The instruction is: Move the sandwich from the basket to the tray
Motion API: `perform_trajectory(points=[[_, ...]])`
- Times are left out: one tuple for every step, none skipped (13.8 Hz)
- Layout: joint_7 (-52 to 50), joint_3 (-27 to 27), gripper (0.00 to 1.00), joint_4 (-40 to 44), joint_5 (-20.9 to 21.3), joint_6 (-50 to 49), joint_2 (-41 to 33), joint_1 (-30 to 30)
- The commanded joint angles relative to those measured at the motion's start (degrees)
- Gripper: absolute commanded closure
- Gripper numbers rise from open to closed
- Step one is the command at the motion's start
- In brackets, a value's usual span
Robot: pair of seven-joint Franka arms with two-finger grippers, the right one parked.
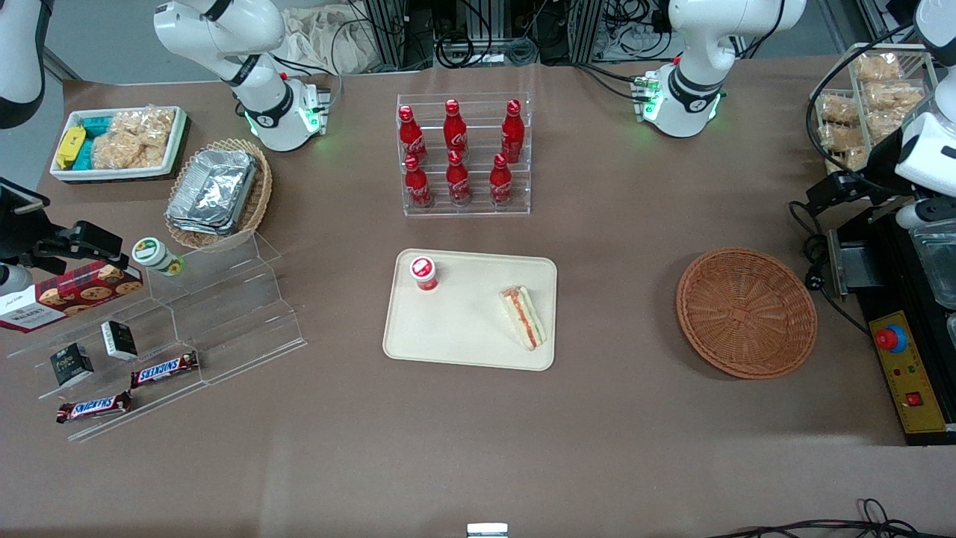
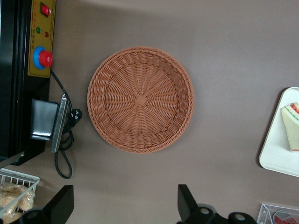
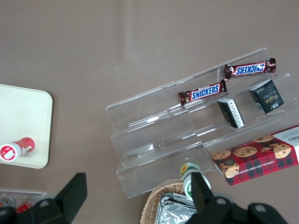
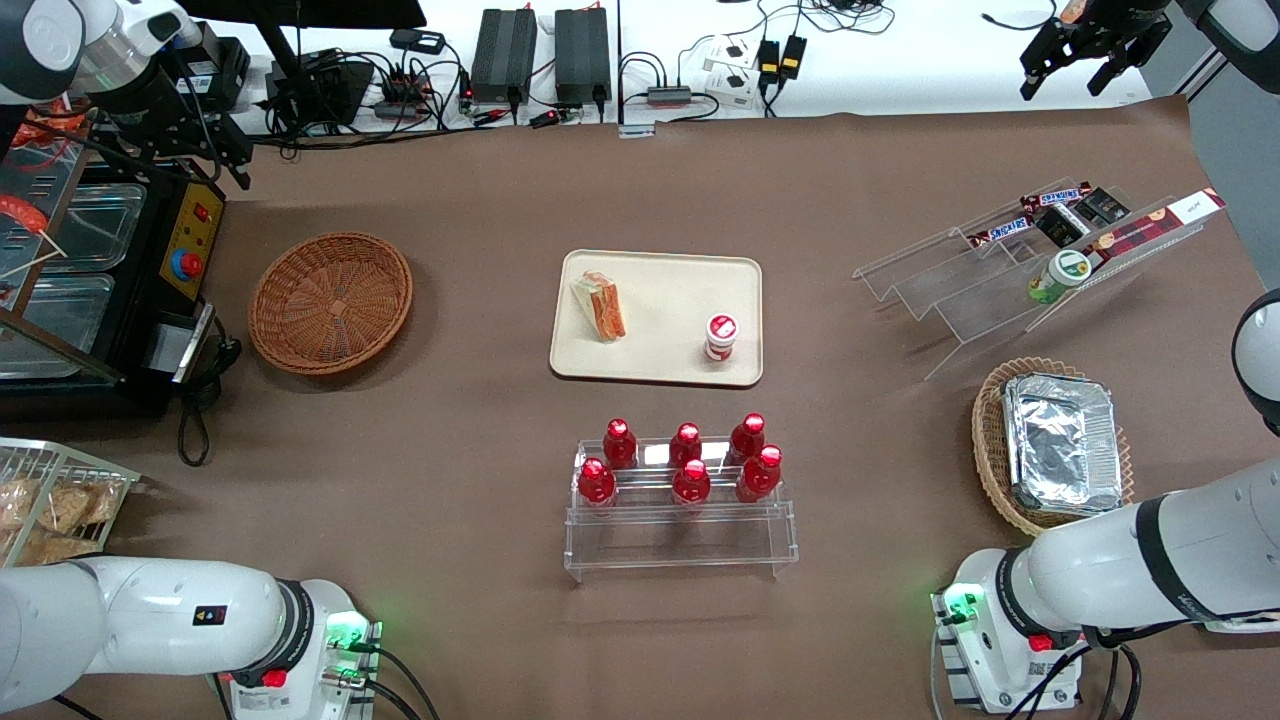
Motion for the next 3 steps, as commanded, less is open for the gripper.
perform_trajectory(points=[[1.45,0.90,0.00,-2.66,0.08,1.30,-2.65,-0.88],[1.89,0.38,0.00,-1.35,0.96,0.87,-1.78,-1.05],[1.11,0.37,0.00,0.40,1.05,-0.44,-0.90,-1.05]])
